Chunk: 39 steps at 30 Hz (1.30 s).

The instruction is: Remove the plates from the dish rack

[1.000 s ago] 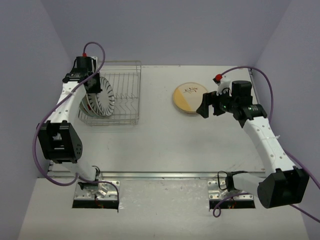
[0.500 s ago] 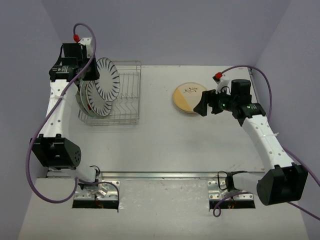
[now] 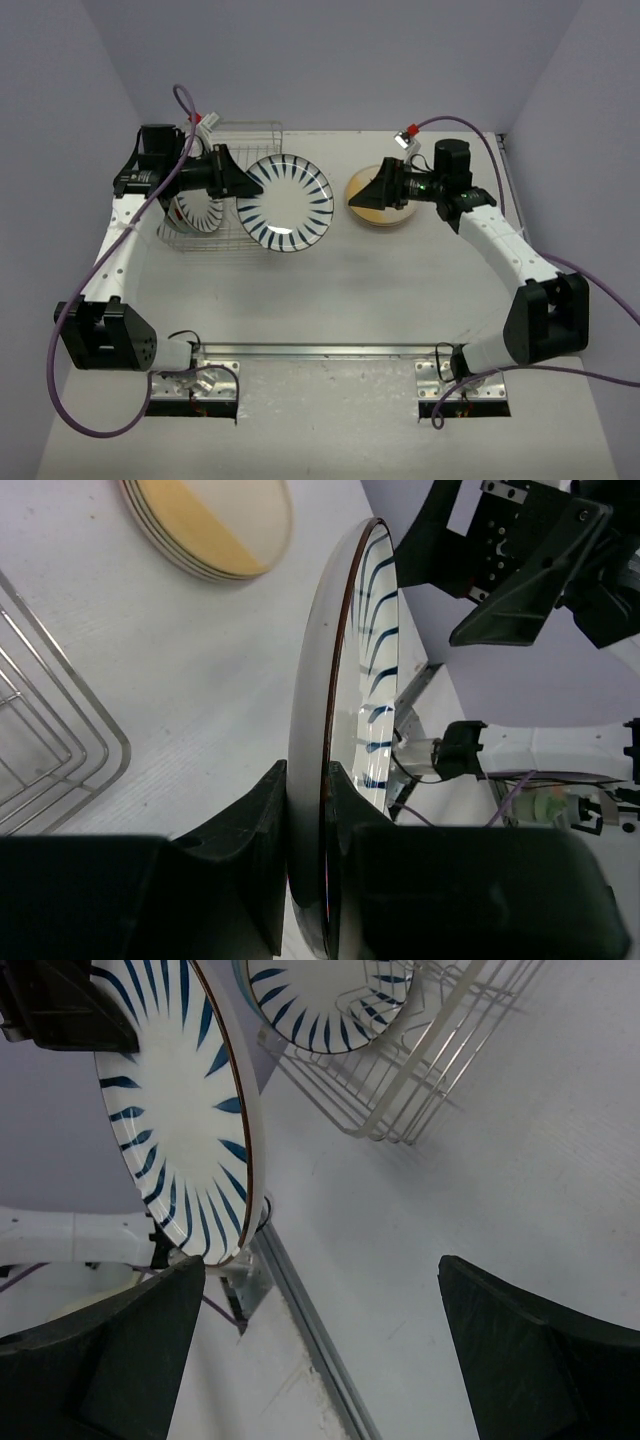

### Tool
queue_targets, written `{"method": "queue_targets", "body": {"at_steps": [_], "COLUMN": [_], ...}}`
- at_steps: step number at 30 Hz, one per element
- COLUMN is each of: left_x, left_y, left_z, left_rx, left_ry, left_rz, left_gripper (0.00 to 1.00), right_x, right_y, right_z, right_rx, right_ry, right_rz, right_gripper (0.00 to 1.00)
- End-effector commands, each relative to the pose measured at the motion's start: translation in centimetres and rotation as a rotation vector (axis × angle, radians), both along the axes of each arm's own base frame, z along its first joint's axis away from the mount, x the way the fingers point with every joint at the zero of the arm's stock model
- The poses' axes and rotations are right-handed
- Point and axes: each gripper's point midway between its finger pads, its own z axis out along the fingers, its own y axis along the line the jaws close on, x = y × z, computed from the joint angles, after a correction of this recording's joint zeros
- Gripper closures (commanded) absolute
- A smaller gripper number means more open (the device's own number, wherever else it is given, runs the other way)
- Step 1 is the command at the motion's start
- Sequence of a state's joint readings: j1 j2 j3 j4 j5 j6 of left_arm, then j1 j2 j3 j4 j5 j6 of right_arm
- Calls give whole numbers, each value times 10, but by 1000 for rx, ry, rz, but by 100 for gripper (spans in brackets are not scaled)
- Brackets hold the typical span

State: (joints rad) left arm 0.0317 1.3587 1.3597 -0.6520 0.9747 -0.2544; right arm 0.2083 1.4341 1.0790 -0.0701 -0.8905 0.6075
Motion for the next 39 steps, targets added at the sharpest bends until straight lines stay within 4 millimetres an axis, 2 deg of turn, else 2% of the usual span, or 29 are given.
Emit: {"method": "queue_targets", "body": {"at_steps": [1, 3, 6, 10, 11, 12, 15, 16, 17, 20, 22, 23, 24, 26, 27, 31, 35, 39], "left_x": [-25, -31, -31, -31, -30, -30, -26, -25, -22, -11, 1, 8, 14, 26, 32, 41, 42, 43], "left_y": [-22, -32, -34, -38, -38, -38, -37, -37, -36, -27, -15, -6, 1, 21, 32, 54, 62, 68], "left_z": [58, 52, 43, 35, 35, 35, 34, 33, 31, 24, 19, 18, 17, 16, 14, 23, 27, 25], "left_rx": [-124, -129, -134, -136, -134, -133, -126, -121, -112, -51, -8, 21, 50, 114, 153, 229, 258, 280], "left_ry": [-199, -181, -156, -136, -137, -137, -140, -139, -139, -135, -130, -128, -127, -129, -130, -163, -175, -171], "left_rz": [-159, -195, -204, -214, -214, -213, -202, -194, -180, -98, -14, 37, 80, 187, 239, 352, 400, 432], "left_gripper": [100, 100, 100, 100, 100, 100, 100, 100, 97, 60, 29, 12, 0, 0, 0, 0, 0, 0], "right_x": [2, 2, -2, -8, -11, -13, -16, -16, -16, -16, -14, -9, -2, 3, 11, 40, 79, 107], "right_y": [26, 36, 51, 66, 69, 72, 75, 75, 75, 69, 62, 55, 44, 32, 18, -30, -93, -127], "right_z": [35, 33, 30, 26, 26, 25, 23, 22, 21, 22, 22, 23, 24, 21, 17, 2, -26, -50], "right_rx": [72, 70, 72, 82, 89, 94, 101, 101, 100, 101, 104, 106, 108, 111, 113, 106, 37, -72], "right_ry": [-75, -73, -66, -58, -59, -60, -45, -38, -35, -32, -22, -20, -18, 2, 19, 55, 96, 116], "right_rz": [97, 131, 186, 246, 270, 286, 309, 311, 310, 294, 278, 257, 224, 191, 148, 1, -219, -352], "right_gripper": [1, 1, 2, 9, 18, 33, 88, 98, 100, 100, 100, 100, 100, 100, 100, 100, 100, 100]}}
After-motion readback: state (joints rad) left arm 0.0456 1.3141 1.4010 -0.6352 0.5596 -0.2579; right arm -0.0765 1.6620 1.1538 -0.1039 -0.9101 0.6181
